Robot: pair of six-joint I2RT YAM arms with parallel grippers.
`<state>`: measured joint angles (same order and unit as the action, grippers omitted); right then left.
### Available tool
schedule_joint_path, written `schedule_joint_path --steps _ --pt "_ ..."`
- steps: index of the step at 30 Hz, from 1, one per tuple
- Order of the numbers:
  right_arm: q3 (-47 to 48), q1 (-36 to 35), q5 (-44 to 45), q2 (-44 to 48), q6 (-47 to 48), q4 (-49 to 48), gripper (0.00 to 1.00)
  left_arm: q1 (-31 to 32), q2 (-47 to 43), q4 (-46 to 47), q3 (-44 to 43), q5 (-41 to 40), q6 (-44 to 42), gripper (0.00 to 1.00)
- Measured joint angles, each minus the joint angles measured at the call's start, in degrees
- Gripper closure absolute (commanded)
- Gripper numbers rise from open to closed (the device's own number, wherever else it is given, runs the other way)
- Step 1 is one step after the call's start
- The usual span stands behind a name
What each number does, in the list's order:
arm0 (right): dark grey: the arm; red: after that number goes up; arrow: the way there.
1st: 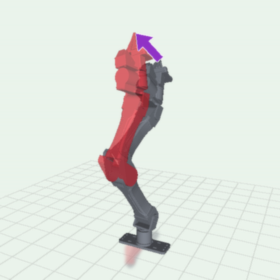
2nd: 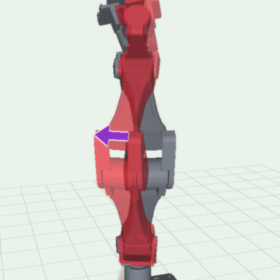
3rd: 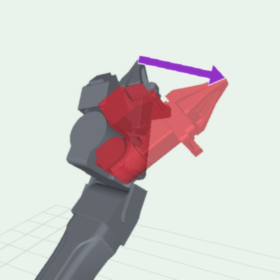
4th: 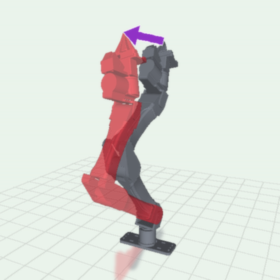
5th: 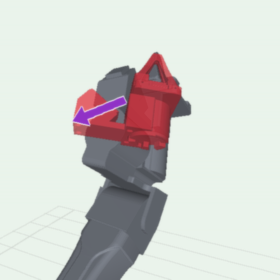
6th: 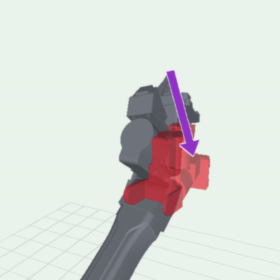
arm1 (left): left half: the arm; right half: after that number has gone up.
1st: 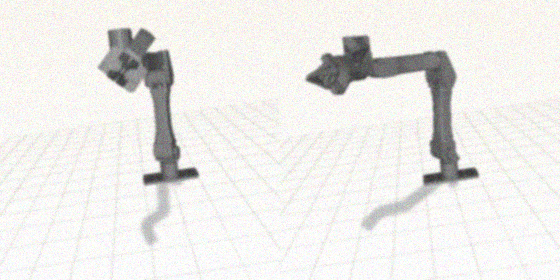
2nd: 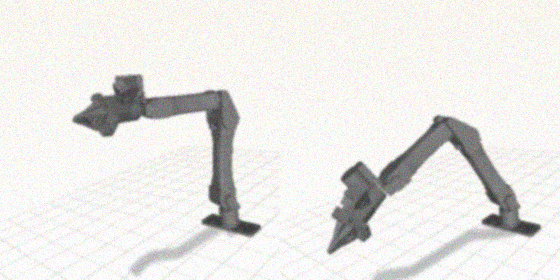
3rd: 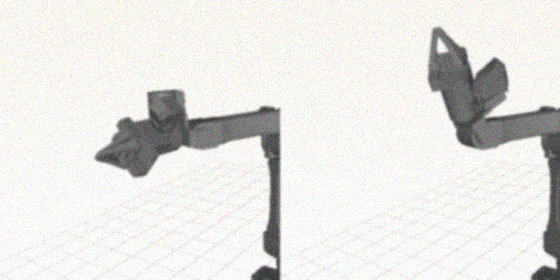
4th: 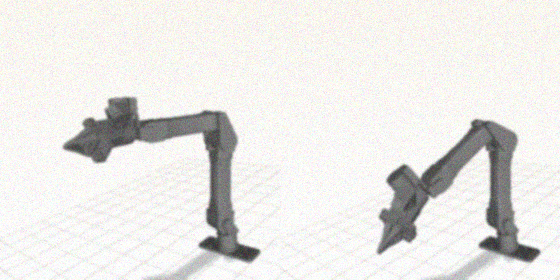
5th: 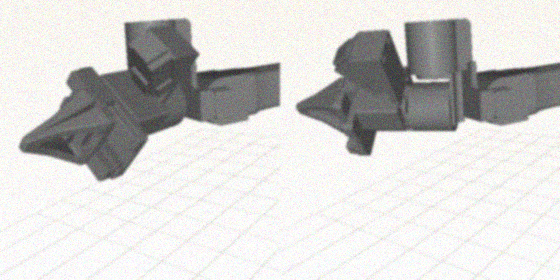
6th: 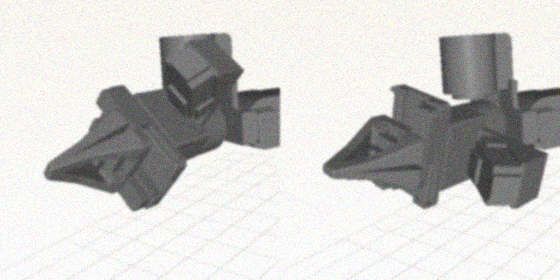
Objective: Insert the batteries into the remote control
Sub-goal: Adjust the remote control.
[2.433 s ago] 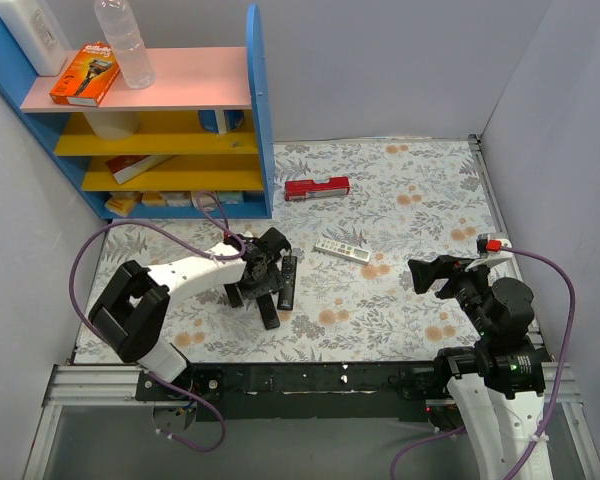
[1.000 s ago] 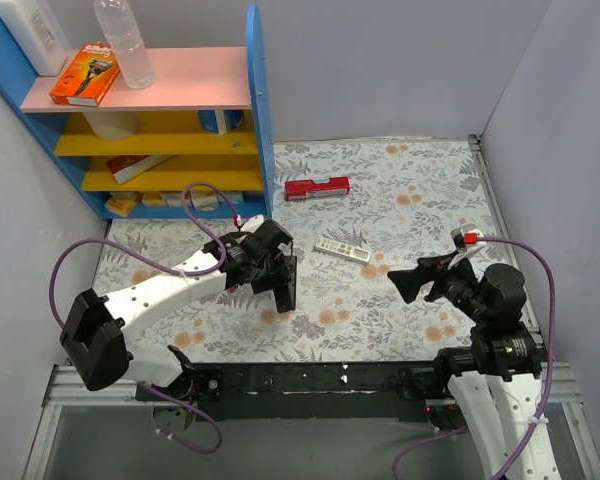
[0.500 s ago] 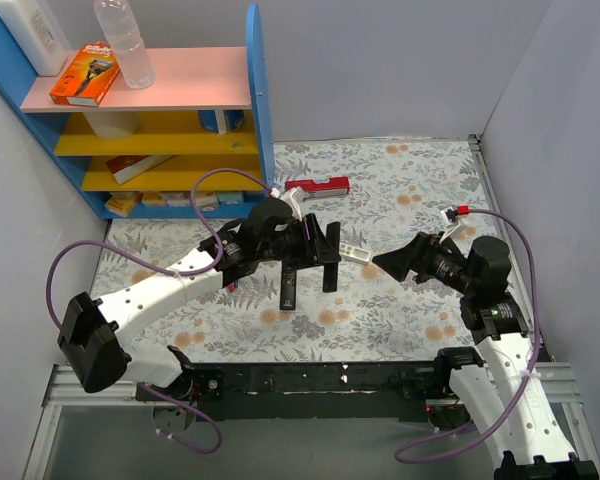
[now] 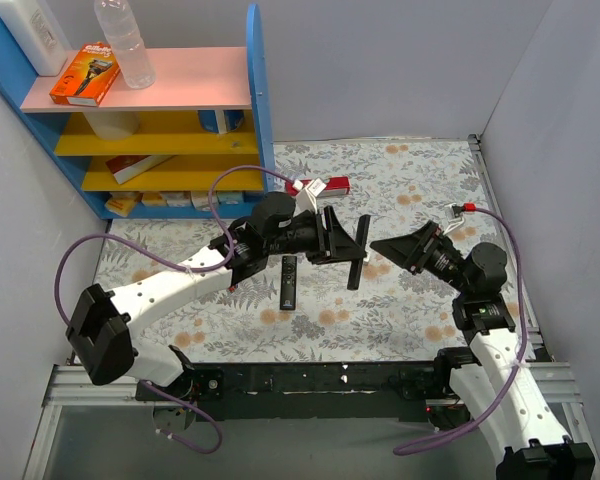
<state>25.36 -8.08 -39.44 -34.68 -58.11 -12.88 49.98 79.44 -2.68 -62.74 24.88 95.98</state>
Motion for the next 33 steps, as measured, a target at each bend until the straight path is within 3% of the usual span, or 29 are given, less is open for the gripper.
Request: schedule_joint_path --steps 12,15,19,22,23,25,26,29,33 --pt "-2.8 -2.5 0.1 -5.4 -11.5 -17.1 0.1 1.2 2.9 5.7 0.0 3.7 2.3 1.0" --pt "-2.8 -3.7 0.3 -7.1 -12.7 -19.4 0.21 1.3 3.3 6.6 0.0 4.2 2.7 1.0" --pt "-2.8 -4.8 0.6 -8.4 -13.9 -22.3 0.52 1.3 3.6 8.0 0.0 4.6 3.0 1.0" --pt "-2.8 -5.1 0.7 -9.0 -15.4 -24.2 0.67 1.3 3.6 8.8 0.1 4.8 2.9 1.0" --pt "-2.8 -5.2 0.7 -9.0 -15.8 -24.3 0.76 1.3 3.6 9.1 0.2 4.8 2.8 1.0" --pt "-2.8 -5.2 0.7 -9.3 -16.4 -24.6 0.86 1.3 3.6 9.6 0.4 4.7 2.8 0.88" --pt "-2.8 -5.2 0.8 -9.3 -16.5 -24.5 0.89 1.3 3.6 9.8 0.5 4.7 2.9 0.6" --pt "-2.8 -5.2 1.3 -9.3 -16.1 -24.1 0.96 1.3 3.5 10.0 0.7 3.8 2.4 0.02" --pt "-1.7 -5.2 3.5 -8.8 -13.5 -17.5 0.99 1.6 1.6 6.9 1.4 -1.6 -0.4 0.02"
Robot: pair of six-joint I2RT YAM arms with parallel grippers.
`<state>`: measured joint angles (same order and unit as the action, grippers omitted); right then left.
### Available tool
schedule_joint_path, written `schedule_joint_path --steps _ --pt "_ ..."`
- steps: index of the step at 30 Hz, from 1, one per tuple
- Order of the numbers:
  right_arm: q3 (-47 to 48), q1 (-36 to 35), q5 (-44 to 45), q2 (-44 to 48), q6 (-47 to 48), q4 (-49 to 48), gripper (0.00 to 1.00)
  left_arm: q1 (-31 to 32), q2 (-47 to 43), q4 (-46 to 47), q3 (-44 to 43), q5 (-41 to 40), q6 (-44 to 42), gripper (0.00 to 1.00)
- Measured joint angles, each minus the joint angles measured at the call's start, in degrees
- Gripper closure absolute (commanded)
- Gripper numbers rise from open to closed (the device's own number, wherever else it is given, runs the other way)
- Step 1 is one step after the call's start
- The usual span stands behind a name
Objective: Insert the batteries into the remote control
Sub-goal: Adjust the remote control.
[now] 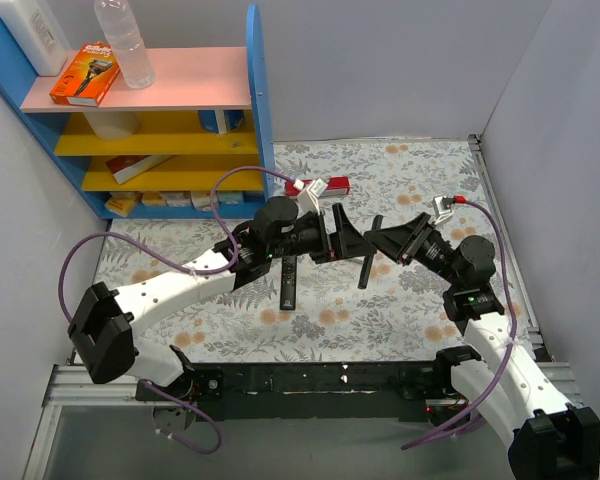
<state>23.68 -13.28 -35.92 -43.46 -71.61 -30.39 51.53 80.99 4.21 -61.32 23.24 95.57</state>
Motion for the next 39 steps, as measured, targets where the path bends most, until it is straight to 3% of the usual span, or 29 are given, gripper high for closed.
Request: schedule_joint_path --steps 4,8,13,19,30,39 --pt "5.2 -0.4 4.0 0.0 3.9 12.3 0.99 2.3 -3.8 -4.8 0.0 -10.0 -5.9 0.02" --pt "11.9 -1.1 9.5 -0.2 6.4 25.5 0.99 9.7 -5.9 -8.2 -1.4 -22.4 -14.1 0.02" --pt "13.7 -1.8 13.6 -1.0 5.9 35.0 0.99 18.3 -5.7 -9.6 -2.0 -36.1 -22.4 0.02" --pt "13.7 -2.3 16.6 -1.6 3.4 41.7 0.99 22.3 -3.8 -8.7 -1.9 -48.9 -27.9 0.03" --pt "13.7 -2.7 18.9 -1.6 -0.4 44.3 0.99 23.8 0.0 -2.8 0.8 -58.4 -31.2 0.26" --pt "13.7 -3.0 19.3 -1.6 -2.6 44.5 0.99 25.3 3.8 1.3 0.9 -59.4 -33.4 0.63"
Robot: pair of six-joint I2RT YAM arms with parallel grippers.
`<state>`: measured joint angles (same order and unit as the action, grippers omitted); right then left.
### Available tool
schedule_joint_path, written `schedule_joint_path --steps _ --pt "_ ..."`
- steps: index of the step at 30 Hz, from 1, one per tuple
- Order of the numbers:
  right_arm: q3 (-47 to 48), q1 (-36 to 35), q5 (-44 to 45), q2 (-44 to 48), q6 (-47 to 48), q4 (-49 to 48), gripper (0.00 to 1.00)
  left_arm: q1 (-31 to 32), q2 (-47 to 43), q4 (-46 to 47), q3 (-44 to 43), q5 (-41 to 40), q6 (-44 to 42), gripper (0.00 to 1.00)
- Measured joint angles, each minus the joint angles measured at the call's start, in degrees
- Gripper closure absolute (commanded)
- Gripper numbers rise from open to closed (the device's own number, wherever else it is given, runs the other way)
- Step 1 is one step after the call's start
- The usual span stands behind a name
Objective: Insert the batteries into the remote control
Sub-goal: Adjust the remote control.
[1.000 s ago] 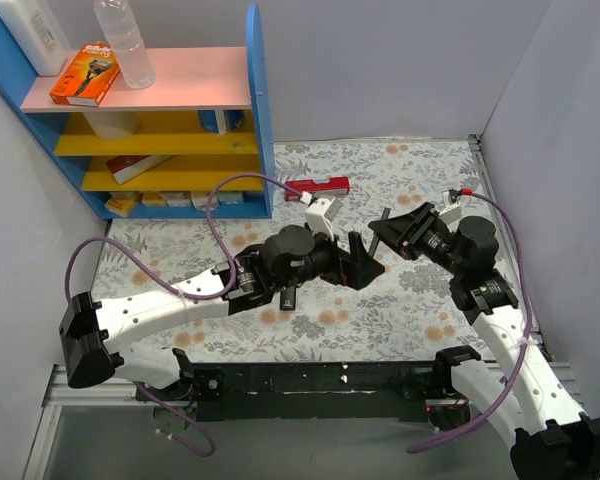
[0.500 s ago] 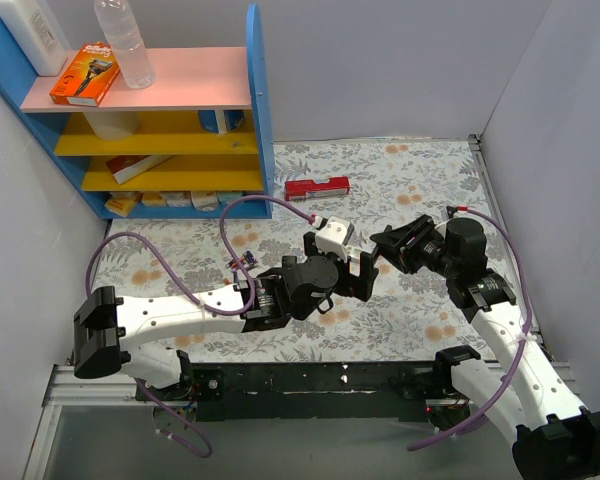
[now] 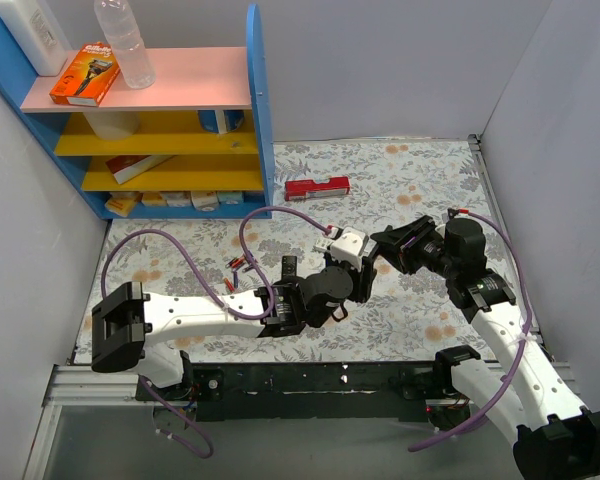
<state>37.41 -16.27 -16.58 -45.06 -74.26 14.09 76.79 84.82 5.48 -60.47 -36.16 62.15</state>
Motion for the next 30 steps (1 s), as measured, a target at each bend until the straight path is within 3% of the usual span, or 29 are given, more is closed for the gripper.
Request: schedule_joint_path --steps 6,9,10,12,13,16,23,24,25,30 --pt "0.0 -0.4 0.3 0.0 -1.0 -0.1 0.99 0.0 0.2 1.5 0.1 -1.0 -0.7 1.0" --pt "-0.1 -0.7 0.4 -0.1 -1.0 -0.1 0.83 0.2 0.2 1.4 0.1 -1.4 -1.4 1.0" --pt "-0.1 -0.7 0.3 -0.1 -1.0 -0.2 0.72 0.2 0.2 1.2 0.1 -1.4 -1.4 1.0" --pt "-0.3 -0.7 -0.2 -0.5 -0.6 -0.7 0.63 0.2 0.2 0.8 0.1 -1.6 -1.2 1.0" --pt "-0.4 -0.7 -0.5 -0.8 -0.3 -0.9 0.54 0.2 0.1 0.4 0.1 -1.7 -1.0 1.0" --pt "-0.4 -0.7 -1.3 -1.2 1.5 -1.1 0.39 0.1 -0.3 -1.3 0.2 -1.2 -0.2 1.0" --pt "-0.3 -1.0 -1.5 -1.0 17.3 -3.8 0.24 -3.7 -5.1 -9.9 0.2 5.1 3.3 1.0" --pt "-0.3 -1.0 -1.4 -0.9 20.3 -4.1 0.2 -4.2 -6.2 -11.5 0.2 6.2 3.8 1.0" --pt "0.0 -1.0 -1.3 -0.7 24.0 -4.3 0.1 -5.1 -7.2 -12.8 0.2 7.3 4.1 1.0" --pt "1.9 -1.0 -3.7 1.9 45.2 -6.6 0.08 -10.8 -12.6 -19.0 0.9 15.1 5.9 1.0"
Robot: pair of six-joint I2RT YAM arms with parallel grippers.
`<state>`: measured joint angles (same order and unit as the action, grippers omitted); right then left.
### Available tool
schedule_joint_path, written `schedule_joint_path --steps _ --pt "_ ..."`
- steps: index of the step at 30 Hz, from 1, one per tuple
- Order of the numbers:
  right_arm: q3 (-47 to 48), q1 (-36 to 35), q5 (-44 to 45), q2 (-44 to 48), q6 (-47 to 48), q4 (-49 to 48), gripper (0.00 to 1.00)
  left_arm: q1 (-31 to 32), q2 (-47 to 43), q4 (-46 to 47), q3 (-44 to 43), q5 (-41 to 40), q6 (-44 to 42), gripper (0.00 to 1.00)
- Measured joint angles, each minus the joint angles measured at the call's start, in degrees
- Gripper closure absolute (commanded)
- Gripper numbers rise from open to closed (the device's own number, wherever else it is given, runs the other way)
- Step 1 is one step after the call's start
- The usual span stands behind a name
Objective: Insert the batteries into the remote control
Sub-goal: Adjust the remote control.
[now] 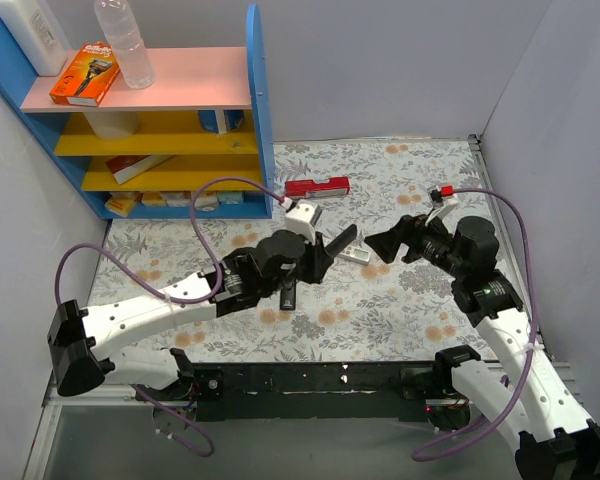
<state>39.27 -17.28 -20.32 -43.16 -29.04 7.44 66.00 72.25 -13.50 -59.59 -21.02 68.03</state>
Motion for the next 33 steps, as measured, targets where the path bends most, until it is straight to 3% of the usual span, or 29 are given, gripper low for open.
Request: schedule_joint_path --steps 7,14,27,33 --pt "1.2 -0.1 -13.5 3.0 29.1 -3.2 0.05 -9.0 -3.1 -9.0 -3.4 12.1 -0.4 1.0" --pt "6.1 -3.0 -20.7 1.2 47.0 0.1 0.03 -13.1 -2.0 -16.2 -11.0 25.0 -1.0 1.0" --pt "10.7 -15.3 -15.0 -4.8 62.0 8.4 0.02 -13.1 2.0 -21.3 -16.7 35.8 0.3 1.0" --pt "11.0 -16.8 -12.7 -5.8 65.5 12.4 0.1 -13.1 2.2 -22.5 -18.6 37.3 0.5 1.0"
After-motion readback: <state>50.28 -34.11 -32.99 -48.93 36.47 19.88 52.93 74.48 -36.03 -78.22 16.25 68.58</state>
